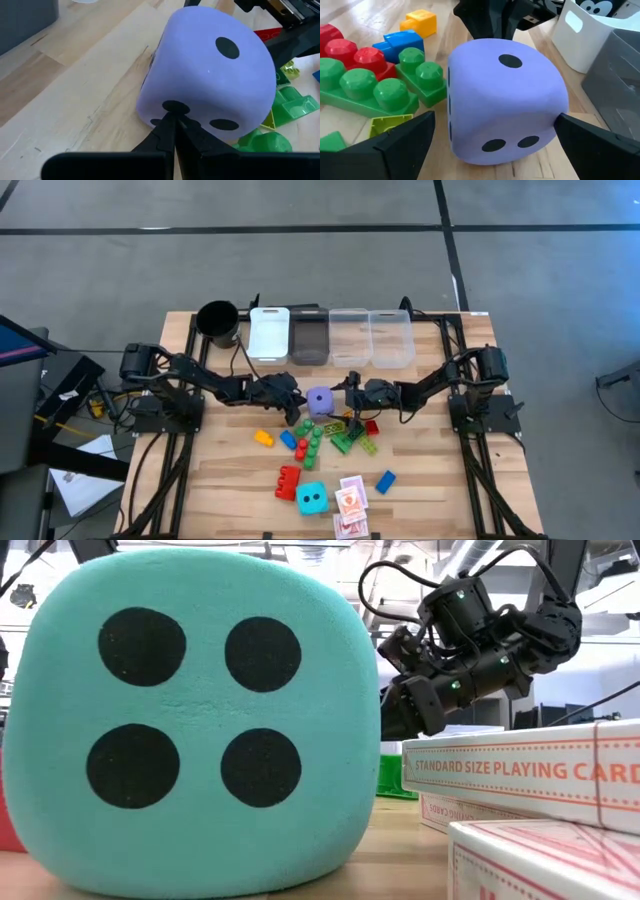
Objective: Pick & Place Toys
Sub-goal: Put the purple dice into the black bin
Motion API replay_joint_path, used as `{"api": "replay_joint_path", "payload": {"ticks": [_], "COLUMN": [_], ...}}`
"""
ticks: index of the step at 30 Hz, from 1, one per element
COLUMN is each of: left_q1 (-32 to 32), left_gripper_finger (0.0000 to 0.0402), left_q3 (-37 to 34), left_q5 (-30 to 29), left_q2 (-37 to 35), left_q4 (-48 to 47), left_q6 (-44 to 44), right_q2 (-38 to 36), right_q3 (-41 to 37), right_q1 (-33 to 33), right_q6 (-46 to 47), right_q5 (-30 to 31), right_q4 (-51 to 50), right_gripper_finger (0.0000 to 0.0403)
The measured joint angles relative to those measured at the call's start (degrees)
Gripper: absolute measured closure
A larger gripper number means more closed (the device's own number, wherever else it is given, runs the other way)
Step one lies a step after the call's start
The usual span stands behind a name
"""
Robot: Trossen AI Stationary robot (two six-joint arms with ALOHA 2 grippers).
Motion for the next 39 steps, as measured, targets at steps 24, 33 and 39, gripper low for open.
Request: {"api": "replay_joint_path", "payload": {"ticks": [24, 33, 39], "left_q1": [0.88, 0.83, 0.83], "left_gripper_finger": [0.0402, 0.0402, 0.0402], "left_q3": [0.09, 0.09, 0.07], "left_q5": [-0.97, 1.76, 1.7], "left_q2": [0.16, 0.14, 0.14], "left_q4": [-3.17, -3.29, -1.39], "left_q6": [1.4, 1.62, 1.75], "right_q2": [0.22, 0.22, 0.6], "right_q3": [0.04, 0.7, 5.13], "right_q1": [-0.15, -1.01, -0.87], "right_q6": [2.64, -0.96, -0.96], "right_q5": [11.52, 6.36, 1.75], "right_q4": [-5.3, -2.83, -3.38], "right_gripper_finger": [0.0003, 0.0003, 0.0003]}}
